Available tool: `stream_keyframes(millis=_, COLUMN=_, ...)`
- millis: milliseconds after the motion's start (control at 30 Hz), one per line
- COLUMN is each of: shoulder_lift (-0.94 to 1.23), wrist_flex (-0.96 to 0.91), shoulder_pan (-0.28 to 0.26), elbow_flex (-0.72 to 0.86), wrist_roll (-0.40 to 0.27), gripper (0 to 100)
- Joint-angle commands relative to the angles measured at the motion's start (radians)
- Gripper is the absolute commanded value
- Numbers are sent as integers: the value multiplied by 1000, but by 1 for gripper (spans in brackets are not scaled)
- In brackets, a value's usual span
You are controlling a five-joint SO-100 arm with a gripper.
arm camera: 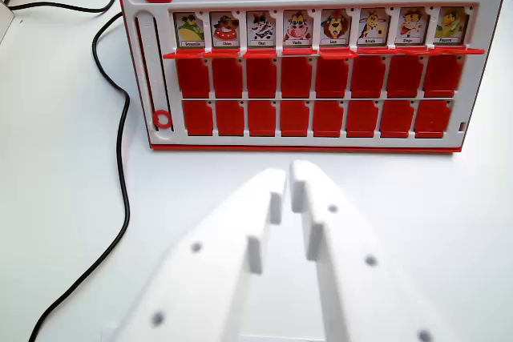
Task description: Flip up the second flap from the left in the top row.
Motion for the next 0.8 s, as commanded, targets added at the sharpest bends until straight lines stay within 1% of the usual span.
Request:
stream_keyframes(millis=0, shoulder_lift=23, wrist_flex=-9, shoulder_pan=0, elbow_flex=-94, wrist_roll=-5, gripper=0)
stream_keyframes(millis=767, shoulder_lift=15, wrist_flex=-9, shoulder_pan=-3, elbow_flex=-101, wrist_roll=-2, gripper=0)
